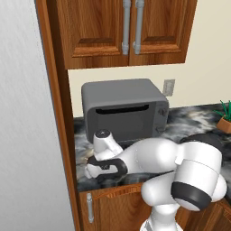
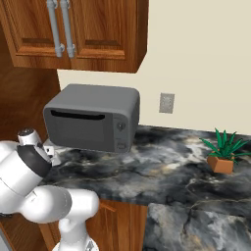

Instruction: Store the kebab skewer in the freezer for long-term storage. Close the freezer door after placing the cooked food.

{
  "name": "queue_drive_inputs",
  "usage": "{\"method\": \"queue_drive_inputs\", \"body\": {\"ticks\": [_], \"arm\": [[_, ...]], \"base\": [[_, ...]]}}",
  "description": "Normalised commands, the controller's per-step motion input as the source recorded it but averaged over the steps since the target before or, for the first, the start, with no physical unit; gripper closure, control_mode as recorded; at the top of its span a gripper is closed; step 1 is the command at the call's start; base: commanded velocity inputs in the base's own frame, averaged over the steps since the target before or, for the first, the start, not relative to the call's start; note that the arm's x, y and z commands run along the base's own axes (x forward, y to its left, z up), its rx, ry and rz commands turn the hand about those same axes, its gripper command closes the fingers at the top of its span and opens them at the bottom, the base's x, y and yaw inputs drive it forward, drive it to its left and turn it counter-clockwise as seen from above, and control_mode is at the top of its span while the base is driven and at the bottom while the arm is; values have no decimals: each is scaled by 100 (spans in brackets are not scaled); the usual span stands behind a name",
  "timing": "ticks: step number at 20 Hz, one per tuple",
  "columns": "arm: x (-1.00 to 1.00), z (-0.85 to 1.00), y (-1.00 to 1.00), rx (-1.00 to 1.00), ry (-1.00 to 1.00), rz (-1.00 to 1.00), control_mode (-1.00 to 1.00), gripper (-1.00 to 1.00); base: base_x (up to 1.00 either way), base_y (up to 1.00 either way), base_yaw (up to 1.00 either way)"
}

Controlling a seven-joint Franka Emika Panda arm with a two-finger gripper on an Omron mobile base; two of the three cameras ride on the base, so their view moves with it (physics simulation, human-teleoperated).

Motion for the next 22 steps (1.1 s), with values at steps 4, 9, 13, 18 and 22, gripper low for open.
{"method": "queue_drive_inputs", "body": {"ticks": [4, 9, 13, 18, 22], "arm": [[-44, 43, -60, 0, -1, -27, -100, 100], [-41, 88, -88, 0, -1, -32, -100, 100], [-20, 93, -99, -6, 0, -35, -100, 100], [-18, 86, -99, -9, 0, -35, -100, 100], [-4, 94, -94, -8, 11, -34, -100, 100]], "base": [[0, 0, 0], [0, 0, 0], [0, 0, 0], [0, 0, 0], [0, 0, 0]]}}
